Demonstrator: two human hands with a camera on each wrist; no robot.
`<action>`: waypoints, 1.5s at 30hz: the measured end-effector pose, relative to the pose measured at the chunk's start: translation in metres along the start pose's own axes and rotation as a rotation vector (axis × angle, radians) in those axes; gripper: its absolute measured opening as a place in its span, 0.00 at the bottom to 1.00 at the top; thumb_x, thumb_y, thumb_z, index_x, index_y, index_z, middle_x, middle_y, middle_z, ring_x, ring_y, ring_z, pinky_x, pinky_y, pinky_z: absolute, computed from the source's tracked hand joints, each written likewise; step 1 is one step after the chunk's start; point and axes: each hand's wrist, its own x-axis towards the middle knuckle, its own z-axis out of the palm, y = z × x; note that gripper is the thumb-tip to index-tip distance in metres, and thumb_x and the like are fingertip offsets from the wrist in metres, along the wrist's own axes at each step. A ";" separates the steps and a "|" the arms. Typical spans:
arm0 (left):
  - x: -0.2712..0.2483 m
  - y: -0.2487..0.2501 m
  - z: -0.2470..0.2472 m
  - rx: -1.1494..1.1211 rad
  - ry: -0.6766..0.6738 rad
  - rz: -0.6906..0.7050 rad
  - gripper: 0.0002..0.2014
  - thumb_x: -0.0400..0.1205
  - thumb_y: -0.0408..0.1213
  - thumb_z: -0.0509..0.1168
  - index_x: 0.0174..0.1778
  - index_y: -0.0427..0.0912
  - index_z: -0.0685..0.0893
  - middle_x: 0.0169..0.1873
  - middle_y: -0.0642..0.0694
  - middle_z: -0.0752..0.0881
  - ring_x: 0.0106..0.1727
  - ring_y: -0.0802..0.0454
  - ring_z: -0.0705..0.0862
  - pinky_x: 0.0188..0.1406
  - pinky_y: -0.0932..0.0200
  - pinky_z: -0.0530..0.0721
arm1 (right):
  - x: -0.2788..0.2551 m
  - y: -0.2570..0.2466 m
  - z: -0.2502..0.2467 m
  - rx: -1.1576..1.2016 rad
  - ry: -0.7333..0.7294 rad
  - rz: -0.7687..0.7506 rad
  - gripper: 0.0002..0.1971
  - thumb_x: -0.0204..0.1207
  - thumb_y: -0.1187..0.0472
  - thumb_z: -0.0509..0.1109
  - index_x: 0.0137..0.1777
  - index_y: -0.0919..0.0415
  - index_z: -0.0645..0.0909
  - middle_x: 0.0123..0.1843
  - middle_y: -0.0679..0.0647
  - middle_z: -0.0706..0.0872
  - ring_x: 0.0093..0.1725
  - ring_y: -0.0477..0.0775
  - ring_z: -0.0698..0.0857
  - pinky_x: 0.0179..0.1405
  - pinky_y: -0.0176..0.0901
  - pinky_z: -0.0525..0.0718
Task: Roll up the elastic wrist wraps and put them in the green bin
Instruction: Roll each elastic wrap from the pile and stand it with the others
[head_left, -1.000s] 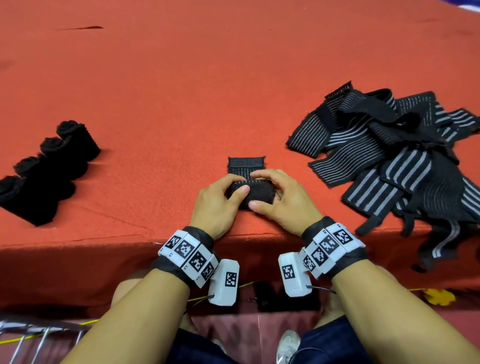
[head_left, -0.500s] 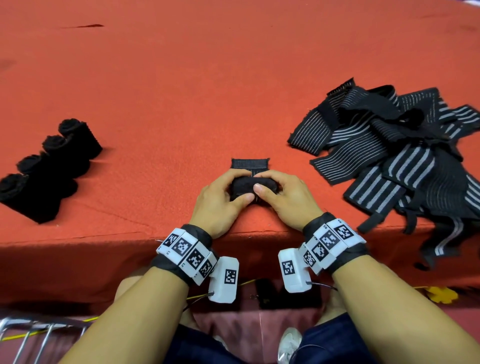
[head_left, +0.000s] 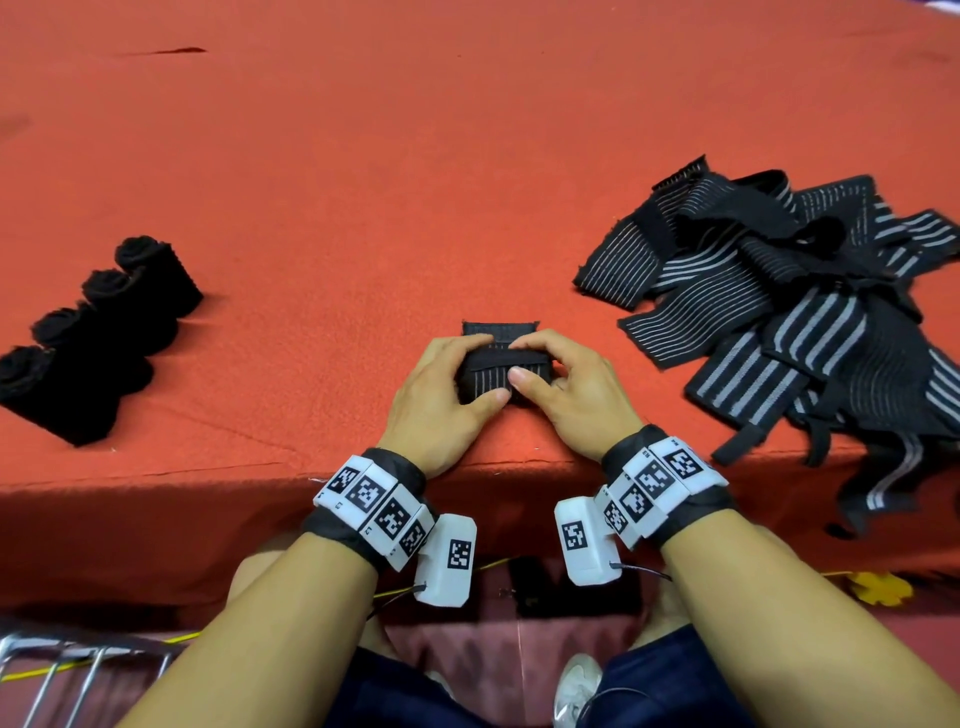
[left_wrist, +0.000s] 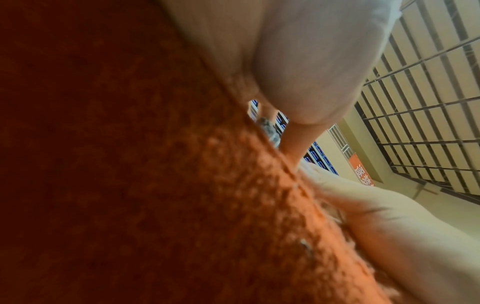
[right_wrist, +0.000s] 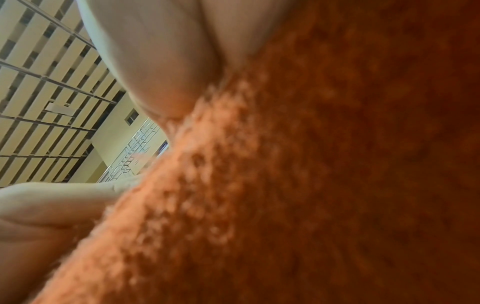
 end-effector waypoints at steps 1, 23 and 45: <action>0.000 0.000 -0.001 -0.001 -0.006 0.011 0.26 0.78 0.45 0.75 0.73 0.60 0.78 0.64 0.58 0.82 0.62 0.55 0.82 0.66 0.51 0.80 | 0.001 -0.001 0.000 -0.008 0.010 0.014 0.09 0.80 0.56 0.74 0.59 0.49 0.86 0.42 0.45 0.89 0.25 0.38 0.76 0.37 0.38 0.76; 0.003 0.003 0.000 0.000 0.053 -0.036 0.11 0.85 0.50 0.68 0.62 0.58 0.88 0.53 0.57 0.89 0.56 0.55 0.86 0.62 0.49 0.82 | -0.001 -0.008 0.000 -0.067 0.021 0.059 0.09 0.82 0.49 0.72 0.57 0.48 0.88 0.48 0.42 0.89 0.43 0.39 0.83 0.48 0.39 0.79; -0.002 0.000 -0.001 -0.045 -0.027 0.041 0.19 0.72 0.48 0.81 0.57 0.61 0.86 0.45 0.59 0.89 0.48 0.59 0.86 0.56 0.49 0.84 | 0.001 -0.004 -0.002 0.056 0.044 0.065 0.19 0.81 0.38 0.63 0.52 0.48 0.90 0.45 0.43 0.91 0.50 0.44 0.88 0.57 0.51 0.84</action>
